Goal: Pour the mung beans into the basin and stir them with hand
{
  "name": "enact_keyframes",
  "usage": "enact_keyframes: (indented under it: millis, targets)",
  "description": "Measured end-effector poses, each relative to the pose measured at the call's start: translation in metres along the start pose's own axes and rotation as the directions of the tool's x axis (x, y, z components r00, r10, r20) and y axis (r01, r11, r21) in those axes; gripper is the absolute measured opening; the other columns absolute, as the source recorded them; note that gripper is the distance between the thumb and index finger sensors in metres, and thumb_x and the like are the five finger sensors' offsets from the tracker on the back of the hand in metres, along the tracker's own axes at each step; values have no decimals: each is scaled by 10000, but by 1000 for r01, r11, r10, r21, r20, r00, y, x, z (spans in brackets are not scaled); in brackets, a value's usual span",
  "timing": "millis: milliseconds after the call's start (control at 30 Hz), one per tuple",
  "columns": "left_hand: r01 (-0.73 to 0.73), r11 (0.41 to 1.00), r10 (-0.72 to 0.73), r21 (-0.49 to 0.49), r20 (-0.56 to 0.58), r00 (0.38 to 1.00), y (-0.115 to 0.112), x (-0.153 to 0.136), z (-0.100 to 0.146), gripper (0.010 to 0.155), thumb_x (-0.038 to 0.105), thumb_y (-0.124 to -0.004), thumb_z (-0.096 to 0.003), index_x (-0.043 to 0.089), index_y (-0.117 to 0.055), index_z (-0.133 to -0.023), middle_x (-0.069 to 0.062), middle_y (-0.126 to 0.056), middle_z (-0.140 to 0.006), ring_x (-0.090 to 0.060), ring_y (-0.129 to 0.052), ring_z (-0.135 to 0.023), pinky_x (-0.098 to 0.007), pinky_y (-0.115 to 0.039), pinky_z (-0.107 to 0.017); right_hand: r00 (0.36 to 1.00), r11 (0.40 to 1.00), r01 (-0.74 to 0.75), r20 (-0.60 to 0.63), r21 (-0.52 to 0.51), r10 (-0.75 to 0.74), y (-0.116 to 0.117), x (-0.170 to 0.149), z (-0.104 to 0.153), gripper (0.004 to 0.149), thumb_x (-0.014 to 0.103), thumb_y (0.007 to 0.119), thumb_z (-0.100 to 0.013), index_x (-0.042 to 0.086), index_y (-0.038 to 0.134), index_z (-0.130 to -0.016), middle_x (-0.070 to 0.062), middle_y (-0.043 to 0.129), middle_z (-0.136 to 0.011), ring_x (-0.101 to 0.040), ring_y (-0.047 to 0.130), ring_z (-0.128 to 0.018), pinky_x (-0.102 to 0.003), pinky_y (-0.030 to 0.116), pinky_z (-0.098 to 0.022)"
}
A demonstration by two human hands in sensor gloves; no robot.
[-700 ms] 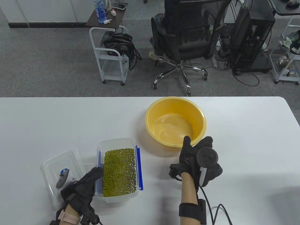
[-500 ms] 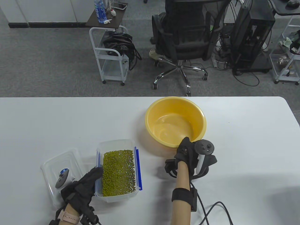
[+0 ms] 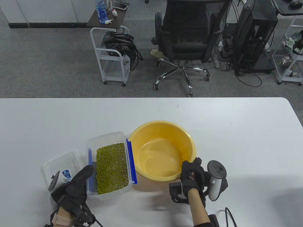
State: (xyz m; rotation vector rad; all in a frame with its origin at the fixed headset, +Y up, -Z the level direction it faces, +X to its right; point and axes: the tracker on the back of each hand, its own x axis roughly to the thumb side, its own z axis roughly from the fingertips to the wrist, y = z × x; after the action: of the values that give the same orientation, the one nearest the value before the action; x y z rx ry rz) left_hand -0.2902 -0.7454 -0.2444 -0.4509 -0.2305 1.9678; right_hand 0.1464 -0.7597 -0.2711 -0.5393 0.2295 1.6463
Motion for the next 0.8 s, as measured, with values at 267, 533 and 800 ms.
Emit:
enact_keyframes:
  millis: [267, 533, 800]
  targets:
    - [41, 996, -39, 81, -22, 999, 0, 8, 2, 986, 527, -708, -572, -73, -88, -1048, -396, -347, -1031, -564, -629, -841, -615, -707, -537, 981, 976, 188, 33, 113, -193, 1, -14, 2, 664, 459, 641, -438, 134, 276, -887, -282, 376, -892, -536, 538, -733, -510, 686, -490]
    - [523, 802, -507, 288, -134, 852, -42, 59, -35, 983, 499, -737, -556, -51, -85, -1045, -393, -324, -1030, -579, -589, -856, -641, -673, -544, 973, 977, 117, 216, -180, -76, -40, -14, -4, 584, 421, 631, -430, 163, 377, -888, -247, 467, -884, -485, 607, -720, -471, 701, -492]
    - [911, 184, -937, 369, -213, 276, -124, 69, -75, 984, 450, -813, -508, 15, -136, -1074, -350, -329, -1064, -567, -550, -907, -672, -623, -586, 974, 992, 38, 227, -121, -9, -25, -14, -4, 578, 442, 619, -436, 196, 371, -896, -213, 461, -904, -456, 598, -747, -449, 690, -522]
